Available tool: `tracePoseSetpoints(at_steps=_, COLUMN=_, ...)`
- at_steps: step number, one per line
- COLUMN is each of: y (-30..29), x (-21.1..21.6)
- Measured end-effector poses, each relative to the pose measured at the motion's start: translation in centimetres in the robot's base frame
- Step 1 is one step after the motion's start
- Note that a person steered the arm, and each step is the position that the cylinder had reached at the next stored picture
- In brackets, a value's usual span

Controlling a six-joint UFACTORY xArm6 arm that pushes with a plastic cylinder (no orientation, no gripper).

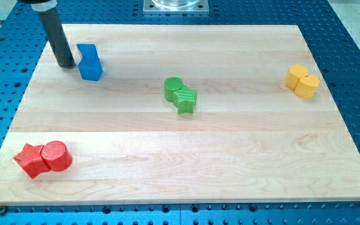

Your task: Push the cube to the right of the triangle

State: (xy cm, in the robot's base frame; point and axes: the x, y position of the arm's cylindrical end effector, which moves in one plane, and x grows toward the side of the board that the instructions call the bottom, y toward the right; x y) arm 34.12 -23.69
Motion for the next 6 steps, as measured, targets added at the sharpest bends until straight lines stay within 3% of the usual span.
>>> tracePoseSetpoints(at_steps=1, y=0.6, x=7.6)
tracePoseSetpoints(at_steps=2, y=4.5, x=10.5)
tracePoseSetpoints(at_steps=3, y=6.5, x=10.1)
tracePoseSetpoints(at_steps=6, y=5.1, x=-4.3)
